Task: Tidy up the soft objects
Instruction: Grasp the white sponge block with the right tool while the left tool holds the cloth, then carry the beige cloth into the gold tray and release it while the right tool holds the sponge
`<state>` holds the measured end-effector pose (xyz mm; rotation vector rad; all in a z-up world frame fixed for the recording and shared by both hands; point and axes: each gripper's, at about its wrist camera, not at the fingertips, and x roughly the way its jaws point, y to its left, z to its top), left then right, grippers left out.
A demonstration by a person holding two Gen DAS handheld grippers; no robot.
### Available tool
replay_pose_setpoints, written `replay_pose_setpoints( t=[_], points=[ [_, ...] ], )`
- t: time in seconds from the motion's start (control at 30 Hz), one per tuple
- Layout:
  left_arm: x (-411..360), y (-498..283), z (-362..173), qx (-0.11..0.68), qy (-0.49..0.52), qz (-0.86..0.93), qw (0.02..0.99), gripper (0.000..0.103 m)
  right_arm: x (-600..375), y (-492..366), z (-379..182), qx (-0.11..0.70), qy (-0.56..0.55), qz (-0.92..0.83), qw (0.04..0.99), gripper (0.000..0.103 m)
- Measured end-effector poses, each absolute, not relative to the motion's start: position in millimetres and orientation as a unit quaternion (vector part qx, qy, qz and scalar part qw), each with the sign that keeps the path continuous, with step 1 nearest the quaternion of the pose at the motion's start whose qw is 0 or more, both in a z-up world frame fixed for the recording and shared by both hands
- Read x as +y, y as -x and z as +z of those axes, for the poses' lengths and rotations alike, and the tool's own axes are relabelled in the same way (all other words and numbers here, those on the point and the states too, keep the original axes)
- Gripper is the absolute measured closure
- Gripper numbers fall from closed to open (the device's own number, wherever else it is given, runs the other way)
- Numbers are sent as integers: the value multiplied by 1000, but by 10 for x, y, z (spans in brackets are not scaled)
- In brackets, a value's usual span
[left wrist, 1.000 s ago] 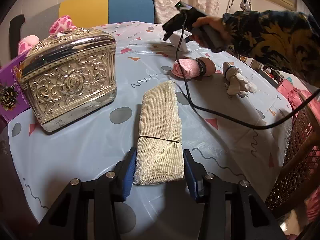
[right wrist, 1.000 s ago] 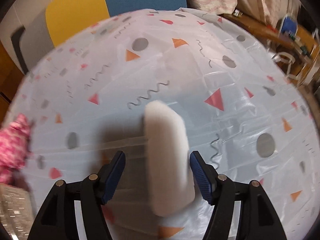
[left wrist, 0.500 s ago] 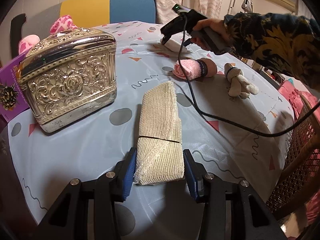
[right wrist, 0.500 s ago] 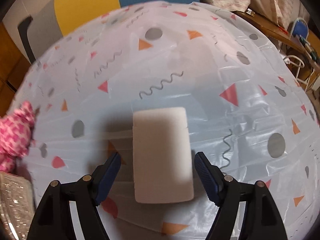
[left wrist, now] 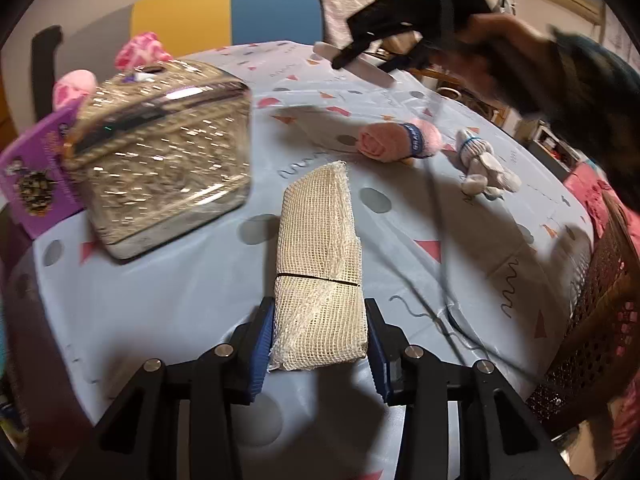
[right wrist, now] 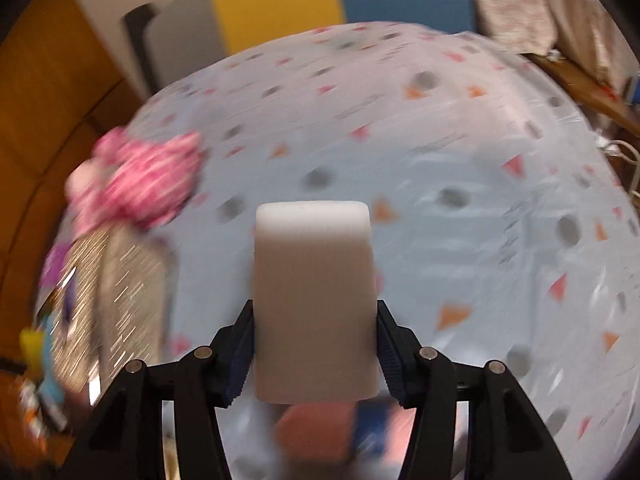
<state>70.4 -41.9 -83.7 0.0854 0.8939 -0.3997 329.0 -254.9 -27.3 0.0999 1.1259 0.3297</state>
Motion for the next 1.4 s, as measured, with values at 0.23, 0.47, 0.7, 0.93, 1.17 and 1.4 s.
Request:
replay_pose_setpoints(
  t=[0.23, 0.47, 0.7, 0.93, 1.17, 1.4],
  points=[
    [-273, -560, -476, 406, -38, -150, 901, 61, -2113, -2406, -443, 548, -13, 202, 812, 47],
    [-32, -456, -106, 377, -13, -107, 920, 60, -1914, -2065, -871, 586, 11, 201, 785, 47],
    [248, -308, 94, 351, 14, -76, 933, 60, -1770, -1984, -1024, 579, 83, 172, 792, 46],
    [472, -139, 191, 339, 30, -52, 939, 60, -1799, -1955, -1061, 572, 83, 174, 798, 44],
    [697, -5, 248, 330, 44, -30, 943, 60, -1819, -1849, -1133, 562, 90, 179, 803, 43],
    [986, 91, 258, 326, 67, -4, 943, 60, -1786, -1740, -1171, 548, 107, 183, 809, 44]
  ],
)
